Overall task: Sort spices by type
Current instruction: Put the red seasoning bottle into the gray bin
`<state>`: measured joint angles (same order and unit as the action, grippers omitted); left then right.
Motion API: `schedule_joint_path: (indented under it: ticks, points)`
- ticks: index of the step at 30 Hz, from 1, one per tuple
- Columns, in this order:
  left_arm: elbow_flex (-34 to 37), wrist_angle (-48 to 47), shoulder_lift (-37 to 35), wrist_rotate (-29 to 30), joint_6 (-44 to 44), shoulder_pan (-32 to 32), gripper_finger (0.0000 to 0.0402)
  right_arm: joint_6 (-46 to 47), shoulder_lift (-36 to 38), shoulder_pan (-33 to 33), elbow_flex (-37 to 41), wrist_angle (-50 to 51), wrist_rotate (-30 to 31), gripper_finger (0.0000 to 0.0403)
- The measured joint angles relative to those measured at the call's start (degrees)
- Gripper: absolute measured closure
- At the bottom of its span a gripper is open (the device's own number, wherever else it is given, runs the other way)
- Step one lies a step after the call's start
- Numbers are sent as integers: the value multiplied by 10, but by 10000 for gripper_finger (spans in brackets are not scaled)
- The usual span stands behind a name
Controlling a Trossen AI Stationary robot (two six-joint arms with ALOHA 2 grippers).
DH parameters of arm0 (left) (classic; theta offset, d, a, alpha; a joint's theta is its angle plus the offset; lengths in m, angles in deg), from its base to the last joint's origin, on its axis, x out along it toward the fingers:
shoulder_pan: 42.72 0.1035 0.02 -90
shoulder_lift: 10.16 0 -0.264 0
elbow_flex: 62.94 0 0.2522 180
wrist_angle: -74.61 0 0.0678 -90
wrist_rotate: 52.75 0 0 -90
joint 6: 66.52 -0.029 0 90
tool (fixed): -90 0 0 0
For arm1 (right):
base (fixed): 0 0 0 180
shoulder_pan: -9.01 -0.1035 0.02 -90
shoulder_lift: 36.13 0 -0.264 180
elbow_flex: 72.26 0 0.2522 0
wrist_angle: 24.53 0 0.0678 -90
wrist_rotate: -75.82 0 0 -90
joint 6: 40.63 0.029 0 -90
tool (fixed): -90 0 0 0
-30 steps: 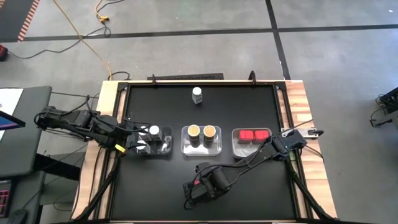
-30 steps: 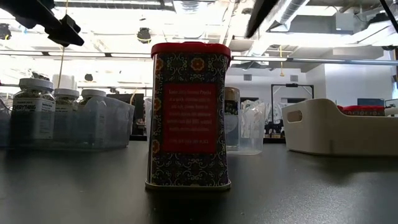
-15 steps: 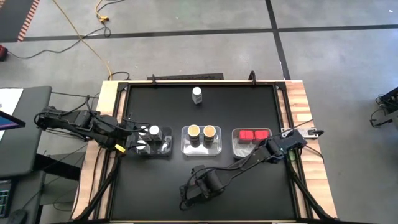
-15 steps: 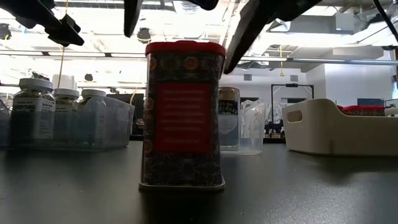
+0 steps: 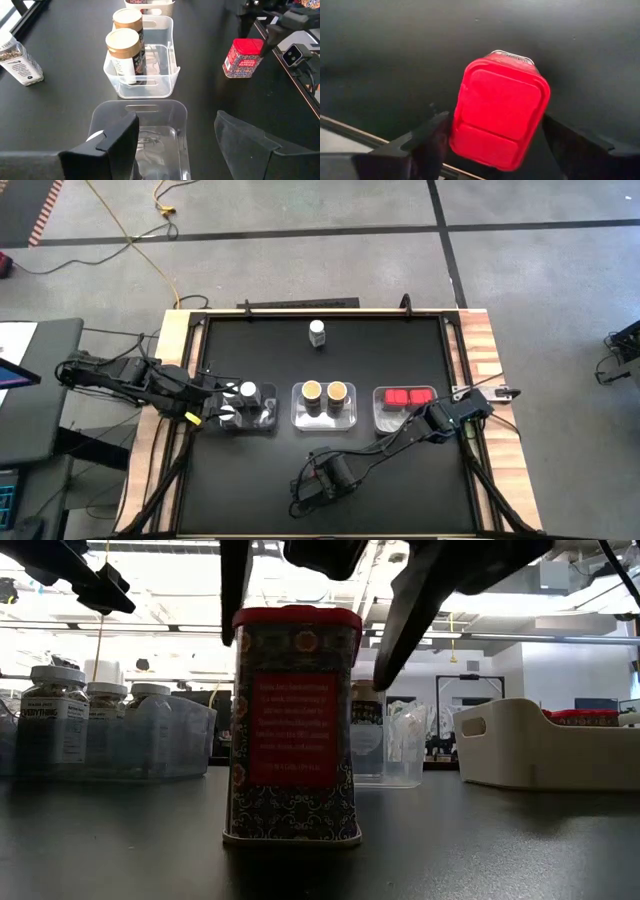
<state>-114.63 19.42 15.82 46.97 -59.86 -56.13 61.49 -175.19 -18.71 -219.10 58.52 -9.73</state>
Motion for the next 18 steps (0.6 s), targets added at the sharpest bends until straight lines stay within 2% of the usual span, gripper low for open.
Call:
schedule_joint_path:
  ticks: [8,18]
  points:
    - [0,0,0,0,0,0,152,4,0,5,3,9,0,112]
    - [0,0,0,0,0,0,152,-33,0,13,3,60,0,123]
